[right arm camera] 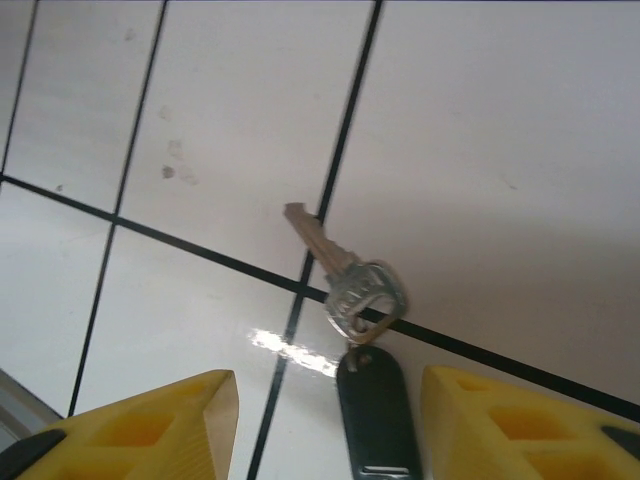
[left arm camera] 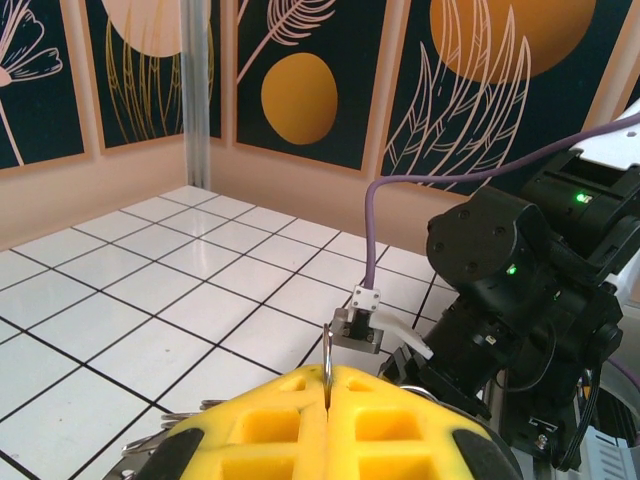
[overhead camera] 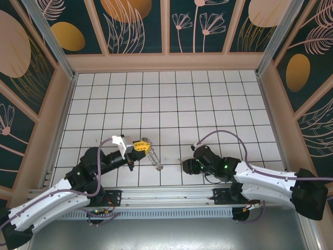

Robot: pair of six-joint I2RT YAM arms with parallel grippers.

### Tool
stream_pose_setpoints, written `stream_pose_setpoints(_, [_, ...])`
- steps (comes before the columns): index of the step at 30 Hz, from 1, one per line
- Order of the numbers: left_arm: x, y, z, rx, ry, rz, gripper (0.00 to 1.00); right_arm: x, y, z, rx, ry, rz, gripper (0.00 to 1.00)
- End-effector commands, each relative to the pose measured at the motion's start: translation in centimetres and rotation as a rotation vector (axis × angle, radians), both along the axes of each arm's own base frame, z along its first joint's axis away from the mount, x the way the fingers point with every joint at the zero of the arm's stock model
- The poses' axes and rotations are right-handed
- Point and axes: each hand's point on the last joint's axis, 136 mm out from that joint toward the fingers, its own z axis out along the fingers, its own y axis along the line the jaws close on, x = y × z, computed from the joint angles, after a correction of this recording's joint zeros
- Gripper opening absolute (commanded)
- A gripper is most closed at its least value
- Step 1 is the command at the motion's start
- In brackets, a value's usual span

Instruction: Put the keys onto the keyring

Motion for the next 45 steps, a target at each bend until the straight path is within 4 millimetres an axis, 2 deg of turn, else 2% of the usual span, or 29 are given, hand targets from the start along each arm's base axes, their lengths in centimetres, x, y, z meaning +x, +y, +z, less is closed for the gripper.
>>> stream_pose_setpoints(1, [-0.4, 0.1, 1.9, -0.065, -0.033, -0.013, 0.0, 0.6, 0.7, 0.4, 0.025, -0.088, 0.008, 0.52])
stream_pose_setpoints(14, [-0.4, 0.0, 2.0, -0.065, -0.036, -0.018, 0.0, 0.5, 0.0, -1.1, -0.032, -0.105, -0.006, 0.46])
stream_pose_setpoints(22, [-0.4, 0.0, 2.0, -0.065, -0.036, -0.016, 0.0, 0.3, 0.0, -1.9, -0.069, -0.088, 0.012, 0.35])
stream_pose_setpoints(25, [-0.4, 0.0, 2.0, -0.064, -0.035, -0.018, 0.0, 0.4, 0.1, -1.9, -0.072, -0.092, 0.015, 0.31])
stream_pose_setpoints(45, [-0.3, -0.1, 1.8, -0.061, -0.029, -0.017, 0.0, 0.9, 0.7, -2.0, -0.075, -0.103, 0.015, 0.23])
